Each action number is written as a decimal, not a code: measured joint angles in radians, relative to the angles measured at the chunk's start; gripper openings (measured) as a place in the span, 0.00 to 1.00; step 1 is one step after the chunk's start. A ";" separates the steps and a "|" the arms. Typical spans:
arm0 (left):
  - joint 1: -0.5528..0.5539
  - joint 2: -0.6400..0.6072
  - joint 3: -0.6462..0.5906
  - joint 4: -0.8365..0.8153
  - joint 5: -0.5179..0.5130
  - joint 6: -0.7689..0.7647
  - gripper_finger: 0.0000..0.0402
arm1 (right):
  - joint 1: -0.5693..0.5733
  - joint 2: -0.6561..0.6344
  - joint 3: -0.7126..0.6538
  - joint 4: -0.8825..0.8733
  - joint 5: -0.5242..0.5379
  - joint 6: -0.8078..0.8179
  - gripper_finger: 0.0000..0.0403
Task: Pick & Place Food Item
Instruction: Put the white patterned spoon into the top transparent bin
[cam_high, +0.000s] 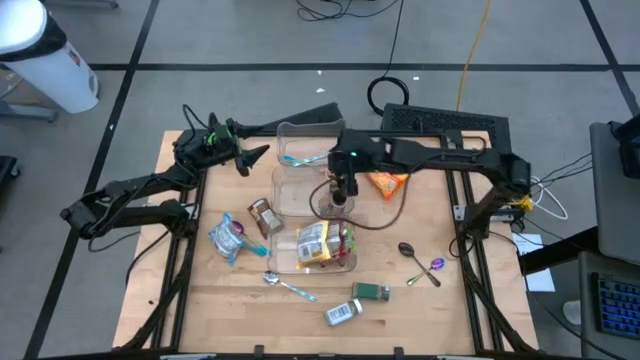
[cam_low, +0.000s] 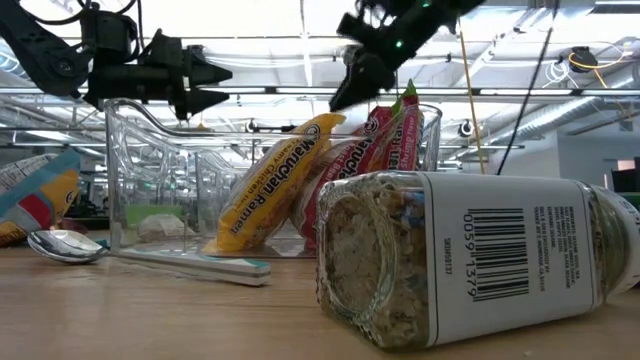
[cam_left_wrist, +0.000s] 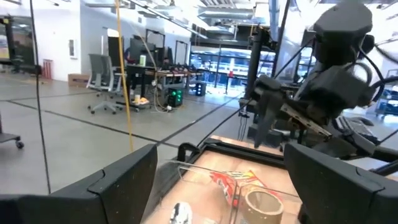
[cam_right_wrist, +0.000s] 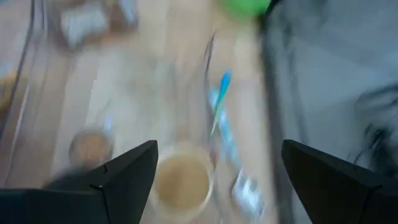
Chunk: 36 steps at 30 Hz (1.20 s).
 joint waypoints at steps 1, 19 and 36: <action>0.000 0.000 0.000 0.000 0.001 -0.008 0.89 | 0.005 -0.030 -0.045 0.071 0.000 -0.014 0.83; -0.038 0.000 0.001 -0.011 -0.001 -0.073 0.89 | 0.126 -0.410 -0.747 1.391 -0.001 0.084 0.83; -0.044 0.000 0.001 -0.011 0.006 -0.070 0.89 | 0.250 -0.548 -0.984 1.459 0.000 0.321 0.83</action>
